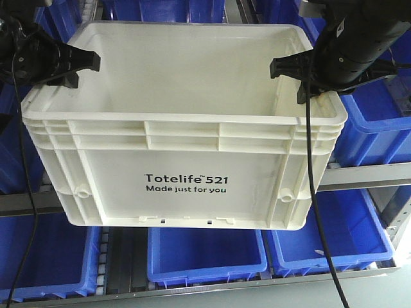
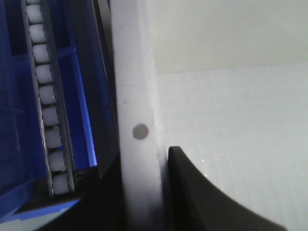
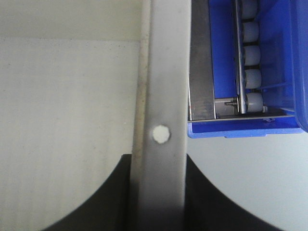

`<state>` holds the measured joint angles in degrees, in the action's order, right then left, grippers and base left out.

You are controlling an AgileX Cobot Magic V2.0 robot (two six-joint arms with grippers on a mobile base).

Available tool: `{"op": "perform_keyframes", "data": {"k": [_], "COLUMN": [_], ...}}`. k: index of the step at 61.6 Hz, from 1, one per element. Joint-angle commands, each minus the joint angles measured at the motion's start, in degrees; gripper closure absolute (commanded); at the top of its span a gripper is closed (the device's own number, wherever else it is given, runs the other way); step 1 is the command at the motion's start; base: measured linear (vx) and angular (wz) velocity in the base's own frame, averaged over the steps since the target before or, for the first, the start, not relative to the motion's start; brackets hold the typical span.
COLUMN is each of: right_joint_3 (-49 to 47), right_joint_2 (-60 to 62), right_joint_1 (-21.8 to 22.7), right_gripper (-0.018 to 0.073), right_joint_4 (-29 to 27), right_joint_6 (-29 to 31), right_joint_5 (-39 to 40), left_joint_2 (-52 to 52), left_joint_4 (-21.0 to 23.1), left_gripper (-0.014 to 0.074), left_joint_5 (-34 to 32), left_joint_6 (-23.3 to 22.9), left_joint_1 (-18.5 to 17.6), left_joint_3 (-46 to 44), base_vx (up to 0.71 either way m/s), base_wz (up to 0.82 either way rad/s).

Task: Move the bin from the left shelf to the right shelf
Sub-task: 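Keep holding the crate as the base turns to face the other shelf, then push the crate forward and lower it onto the shelf rollers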

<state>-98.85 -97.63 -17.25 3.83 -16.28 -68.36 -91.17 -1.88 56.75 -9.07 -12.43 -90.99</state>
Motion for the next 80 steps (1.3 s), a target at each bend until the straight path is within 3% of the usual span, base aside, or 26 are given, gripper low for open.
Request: {"op": "perform_keyframes", "data": {"k": [1, 80], "right_joint_3": [-2.31, -2.31], "right_joint_2": [3.52, 3.52], "right_joint_1": [0.32, 0.32], "right_gripper": [0.0513, 0.0513], "right_joint_4": [1.08, 1.08], "right_joint_6": [0.45, 0.41], "right_joint_5": [5.78, 5.78], "left_joint_2": [3.42, 3.42], "left_joint_4": [-0.73, -0.73], "left_gripper": [0.0485, 0.0485], "left_joint_5": [-4.95, -4.90], "left_joint_6": [0.80, 0.80], "left_joint_1": [0.04, 0.04], "left_joint_3": [-1.97, -1.97], "base_vx": [0.11, 0.07], "base_wz": [0.04, 0.01]}}
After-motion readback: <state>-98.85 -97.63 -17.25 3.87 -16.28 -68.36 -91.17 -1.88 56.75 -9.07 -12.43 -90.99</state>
